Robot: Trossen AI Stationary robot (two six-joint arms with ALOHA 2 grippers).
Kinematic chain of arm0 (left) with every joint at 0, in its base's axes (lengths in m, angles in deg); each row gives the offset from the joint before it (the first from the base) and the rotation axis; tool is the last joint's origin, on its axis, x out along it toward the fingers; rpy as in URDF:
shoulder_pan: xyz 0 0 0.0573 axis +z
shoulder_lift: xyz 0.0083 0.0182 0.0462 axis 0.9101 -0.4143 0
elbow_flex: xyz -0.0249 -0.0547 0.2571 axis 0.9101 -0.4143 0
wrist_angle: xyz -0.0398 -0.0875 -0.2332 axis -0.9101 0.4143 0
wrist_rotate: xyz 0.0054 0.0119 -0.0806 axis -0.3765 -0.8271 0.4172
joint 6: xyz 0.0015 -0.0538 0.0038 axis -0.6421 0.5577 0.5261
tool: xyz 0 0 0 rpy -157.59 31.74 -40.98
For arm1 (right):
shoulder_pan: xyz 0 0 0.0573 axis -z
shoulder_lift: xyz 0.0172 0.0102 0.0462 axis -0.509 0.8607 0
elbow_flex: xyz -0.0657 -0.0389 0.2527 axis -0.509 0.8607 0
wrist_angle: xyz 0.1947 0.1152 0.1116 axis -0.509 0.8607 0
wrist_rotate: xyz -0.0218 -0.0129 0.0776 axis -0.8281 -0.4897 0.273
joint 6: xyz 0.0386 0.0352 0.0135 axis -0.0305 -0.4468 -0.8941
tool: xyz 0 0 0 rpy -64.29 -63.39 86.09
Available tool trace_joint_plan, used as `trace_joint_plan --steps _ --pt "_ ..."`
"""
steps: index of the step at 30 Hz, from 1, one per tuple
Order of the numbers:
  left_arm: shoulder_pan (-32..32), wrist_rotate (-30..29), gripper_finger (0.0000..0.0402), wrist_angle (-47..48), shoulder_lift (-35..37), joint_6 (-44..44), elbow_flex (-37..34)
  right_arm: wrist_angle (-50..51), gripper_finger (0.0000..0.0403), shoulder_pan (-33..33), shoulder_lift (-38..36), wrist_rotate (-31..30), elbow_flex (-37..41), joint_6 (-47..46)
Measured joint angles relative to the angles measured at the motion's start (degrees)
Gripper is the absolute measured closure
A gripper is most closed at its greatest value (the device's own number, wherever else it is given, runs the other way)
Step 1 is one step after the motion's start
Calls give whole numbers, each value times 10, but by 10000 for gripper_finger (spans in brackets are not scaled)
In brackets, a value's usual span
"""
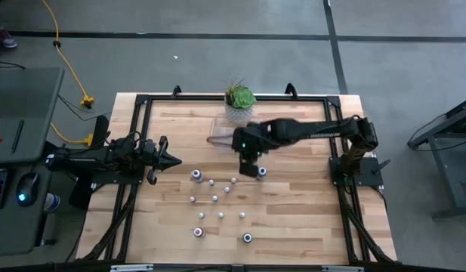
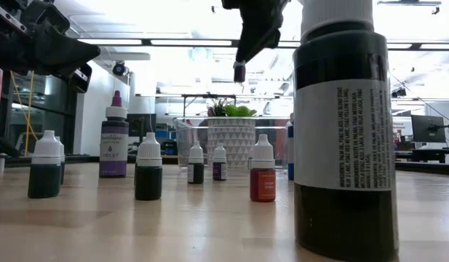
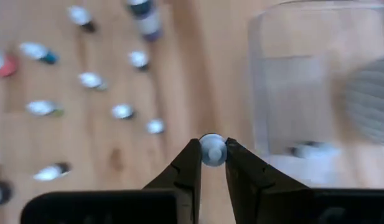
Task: Pick & Place food coloring
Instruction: Put the small black food coloring bottle into the bin
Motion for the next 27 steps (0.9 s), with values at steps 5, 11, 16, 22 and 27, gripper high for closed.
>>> trace_joint_plan --steps 5,11,16,22,27 --pt "0 0 401 0 0 0 0 45 360 51 0 -16 -15 31" --pt "0 0 401 0 0 0 0 61 356 106 0 -24 14 66" --pt "0 0 401 0 0 0 0 50 358 139 0 -29 42 74" --pt "0 0 401 0 0 0 0 5 354 165 0 -23 81 54" --pt "0 0 401 0 0 0 0 -37 356 176 0 -13 124 30"
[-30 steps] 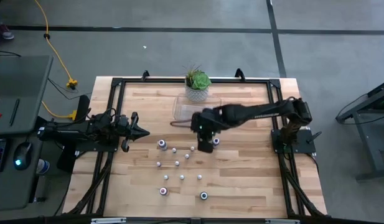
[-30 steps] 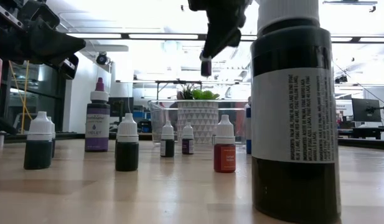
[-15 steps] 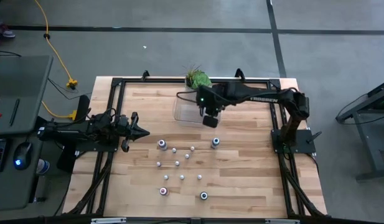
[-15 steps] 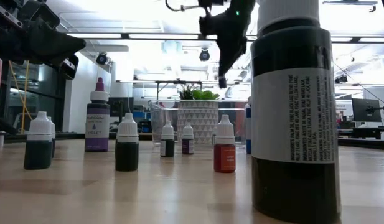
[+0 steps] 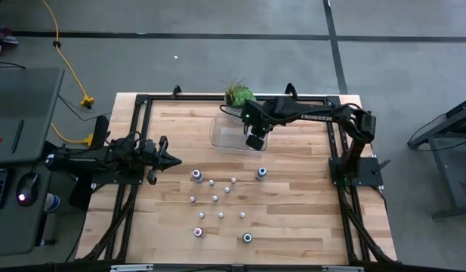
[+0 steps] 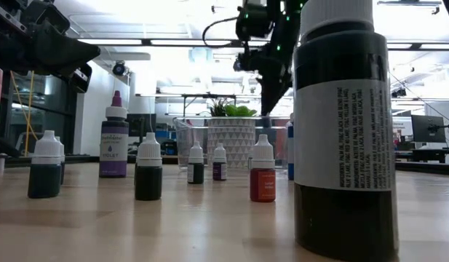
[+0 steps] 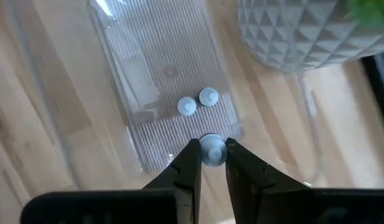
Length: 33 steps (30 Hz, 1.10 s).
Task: Pick & Place food coloring
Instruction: Put the small black food coloring bottle into the bin
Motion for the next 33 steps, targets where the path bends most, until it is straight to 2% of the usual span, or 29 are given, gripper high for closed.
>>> trace_joint_plan --steps 20,33 --pt "0 0 401 0 0 0 0 -103 349 18 0 15 93 -34" --pt "0 0 401 0 0 0 0 -146 348 21 4 8 123 -34"
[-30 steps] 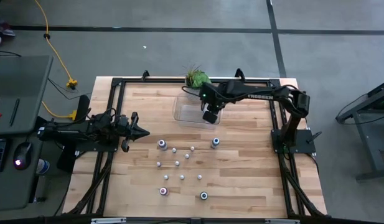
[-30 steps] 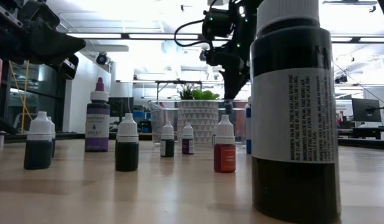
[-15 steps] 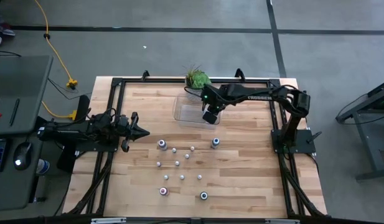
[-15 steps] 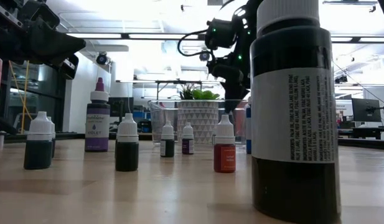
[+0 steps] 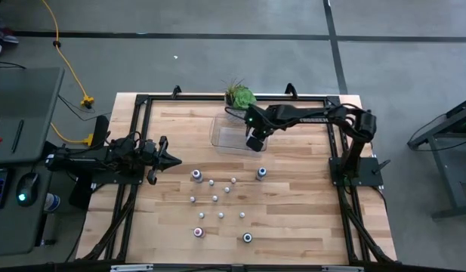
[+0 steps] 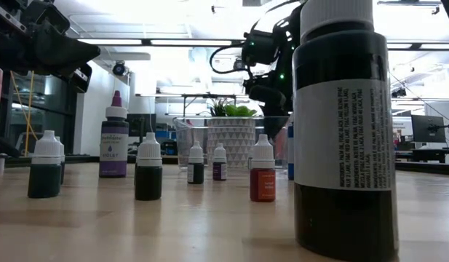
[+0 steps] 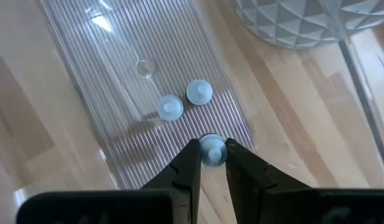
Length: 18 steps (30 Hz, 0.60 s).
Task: Pick & Place food coloring
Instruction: Put the small black food coloring bottle into the bin
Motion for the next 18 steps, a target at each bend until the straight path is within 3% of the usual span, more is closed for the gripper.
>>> trace_joint_plan --steps 18 --pt "0 0 401 0 0 0 0 -13 347 3 14 10 0 -15"
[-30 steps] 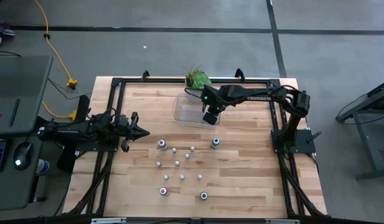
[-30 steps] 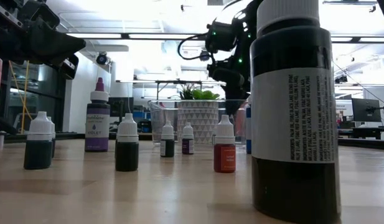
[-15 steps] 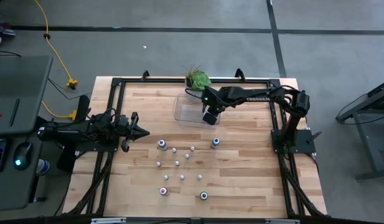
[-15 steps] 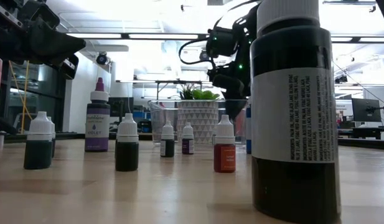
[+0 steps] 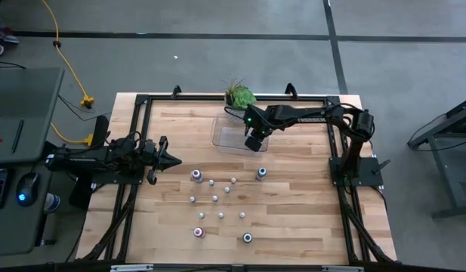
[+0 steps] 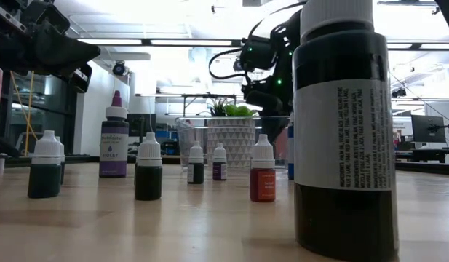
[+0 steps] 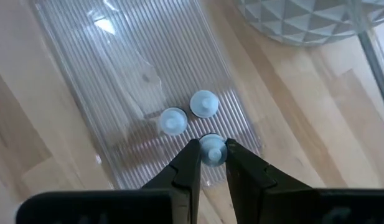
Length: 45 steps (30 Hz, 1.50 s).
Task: Pick & Place food coloring
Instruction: Put the small black food coloring bottle into the bin
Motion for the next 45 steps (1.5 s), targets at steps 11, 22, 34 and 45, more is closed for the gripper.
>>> trace_joint_plan --steps 11,22,34,45 --pt "0 0 401 0 0 0 0 -1 347 -1 0 -3 0 -4" --pt "0 0 401 0 0 0 0 2 290 -1 0 6 0 -13" --pt "0 0 401 0 0 0 0 15 279 -2 -26 -7 0 -10" --pt "0 0 401 0 0 0 0 26 279 -28 -128 -9 0 47"
